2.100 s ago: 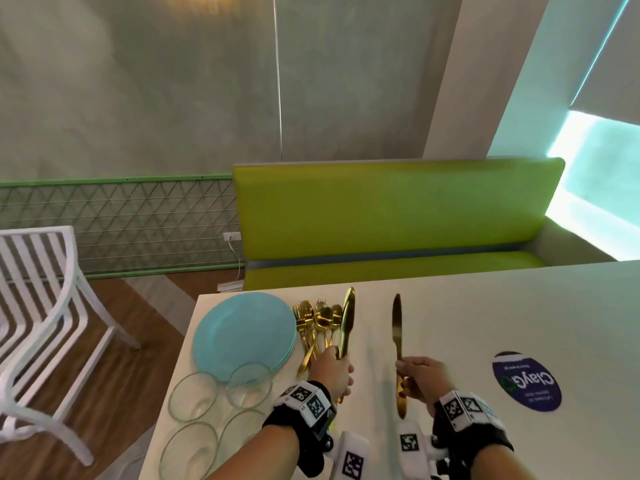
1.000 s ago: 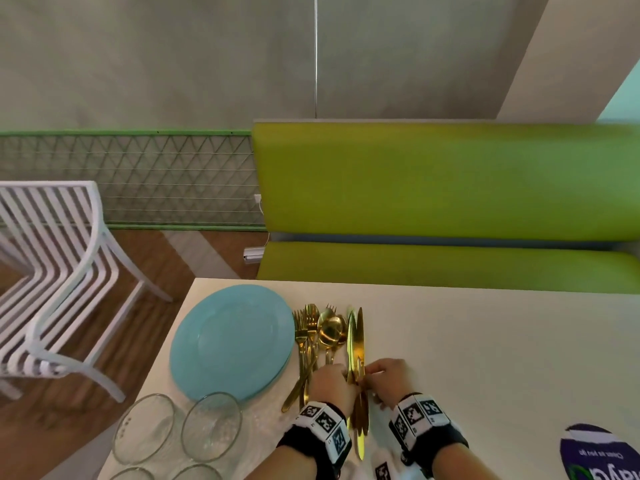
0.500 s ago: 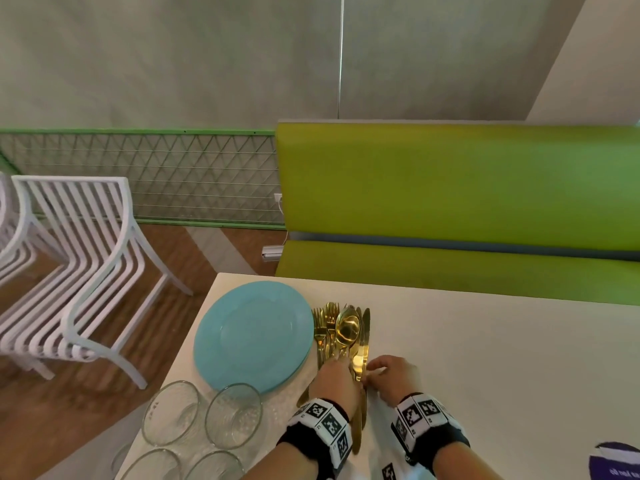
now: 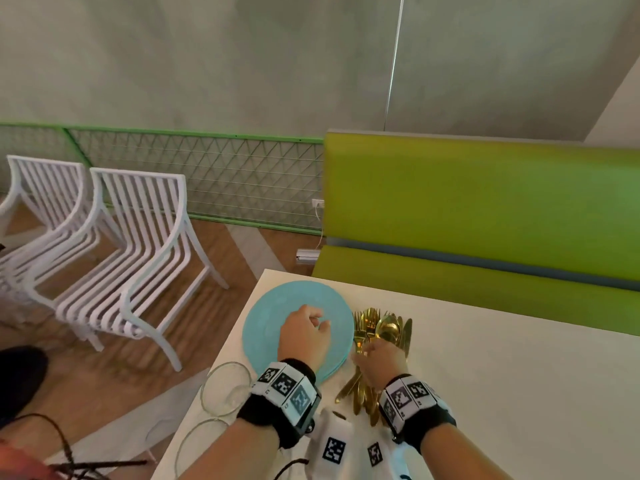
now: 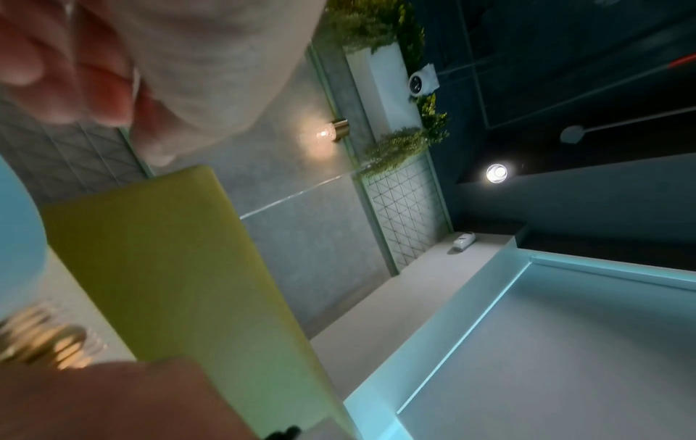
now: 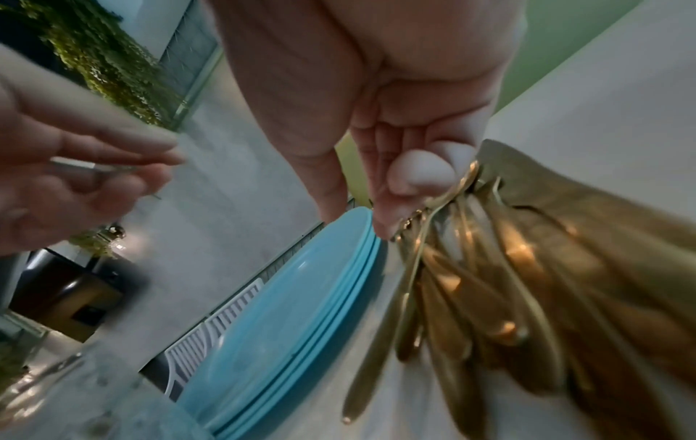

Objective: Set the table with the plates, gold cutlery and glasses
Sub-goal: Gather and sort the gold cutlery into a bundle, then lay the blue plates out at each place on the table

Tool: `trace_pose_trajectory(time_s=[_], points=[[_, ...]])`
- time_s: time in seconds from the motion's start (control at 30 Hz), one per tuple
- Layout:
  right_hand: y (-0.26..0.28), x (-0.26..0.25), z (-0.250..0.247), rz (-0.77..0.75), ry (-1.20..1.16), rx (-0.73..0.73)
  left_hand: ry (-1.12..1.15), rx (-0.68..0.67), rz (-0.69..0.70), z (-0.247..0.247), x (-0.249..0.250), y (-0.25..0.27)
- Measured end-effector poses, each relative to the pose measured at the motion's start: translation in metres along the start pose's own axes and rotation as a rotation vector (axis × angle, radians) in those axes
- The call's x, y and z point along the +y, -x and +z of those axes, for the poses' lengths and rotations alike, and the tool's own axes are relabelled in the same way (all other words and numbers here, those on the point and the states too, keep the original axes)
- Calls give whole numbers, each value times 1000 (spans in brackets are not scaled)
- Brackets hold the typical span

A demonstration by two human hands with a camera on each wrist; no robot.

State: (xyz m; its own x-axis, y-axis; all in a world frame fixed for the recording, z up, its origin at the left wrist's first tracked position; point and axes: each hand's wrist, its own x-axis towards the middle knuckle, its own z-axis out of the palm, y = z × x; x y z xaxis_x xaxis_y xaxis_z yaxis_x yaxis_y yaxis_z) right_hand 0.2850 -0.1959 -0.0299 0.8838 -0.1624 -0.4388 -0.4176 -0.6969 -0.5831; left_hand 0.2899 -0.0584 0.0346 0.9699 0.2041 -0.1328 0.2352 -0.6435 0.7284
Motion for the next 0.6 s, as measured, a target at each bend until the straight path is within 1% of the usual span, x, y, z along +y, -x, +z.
trace_pose_trajectory(time_s=[0.1, 0.2, 0.37, 0.5, 0.6], points=[[-8, -16, 5, 72, 47, -46, 9, 60, -15, -22, -13, -1], [-17, -23, 17, 131, 60, -72, 1, 92, -29, -35, -27, 2], [-24, -27, 35, 197, -21, -100, 12, 95, -35, -46, -42, 6], [-27, -31, 36, 222, -17, -101, 37, 111, -40, -54, -51, 8], [-29, -29, 36, 245, -86, -118, 37, 111, -30, -59, -56, 10]])
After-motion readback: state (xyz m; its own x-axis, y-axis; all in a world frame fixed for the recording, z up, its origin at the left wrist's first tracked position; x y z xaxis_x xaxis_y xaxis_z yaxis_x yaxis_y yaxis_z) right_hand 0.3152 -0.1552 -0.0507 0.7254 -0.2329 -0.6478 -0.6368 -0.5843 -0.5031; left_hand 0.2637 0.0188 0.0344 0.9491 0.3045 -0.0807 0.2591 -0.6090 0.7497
